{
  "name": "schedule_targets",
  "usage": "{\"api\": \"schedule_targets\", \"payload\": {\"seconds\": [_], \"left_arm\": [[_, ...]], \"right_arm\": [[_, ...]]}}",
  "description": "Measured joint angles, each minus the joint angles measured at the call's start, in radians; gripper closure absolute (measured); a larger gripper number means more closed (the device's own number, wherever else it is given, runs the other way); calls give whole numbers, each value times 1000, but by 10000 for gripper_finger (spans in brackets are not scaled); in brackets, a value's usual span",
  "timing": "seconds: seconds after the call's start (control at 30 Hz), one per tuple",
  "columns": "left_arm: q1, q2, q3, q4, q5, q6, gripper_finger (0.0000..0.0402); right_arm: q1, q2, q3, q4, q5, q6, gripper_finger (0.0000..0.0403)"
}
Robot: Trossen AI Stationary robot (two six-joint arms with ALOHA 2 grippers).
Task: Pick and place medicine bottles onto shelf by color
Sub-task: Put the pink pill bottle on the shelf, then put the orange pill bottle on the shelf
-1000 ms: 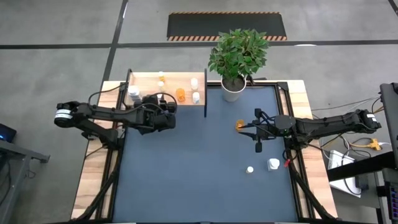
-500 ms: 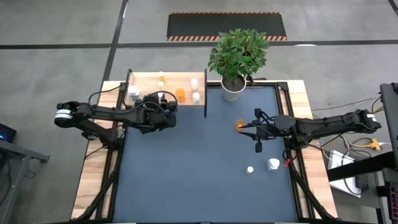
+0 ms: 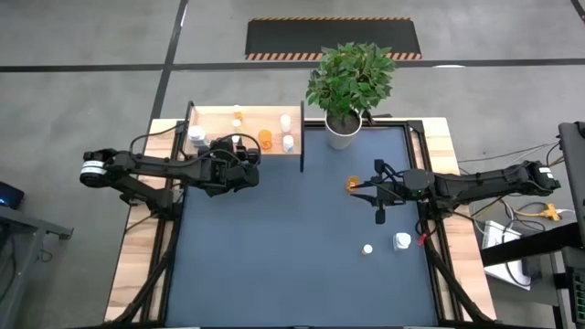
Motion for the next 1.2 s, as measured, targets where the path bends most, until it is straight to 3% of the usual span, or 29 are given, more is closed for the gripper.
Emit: {"api": "schedule_targets", "payload": {"seconds": [0.47,0.97,1.2], "left_arm": [[0,-6,0,-1,22,2,197],[0,-89,18,-3,35,65,193],[-2,-146,84,8,53,205,193]], "right_arm": [[0,0,0,0,0,0,321],[0,0,0,0,0,10,321],[0,0,0,0,0,16,321]]}}
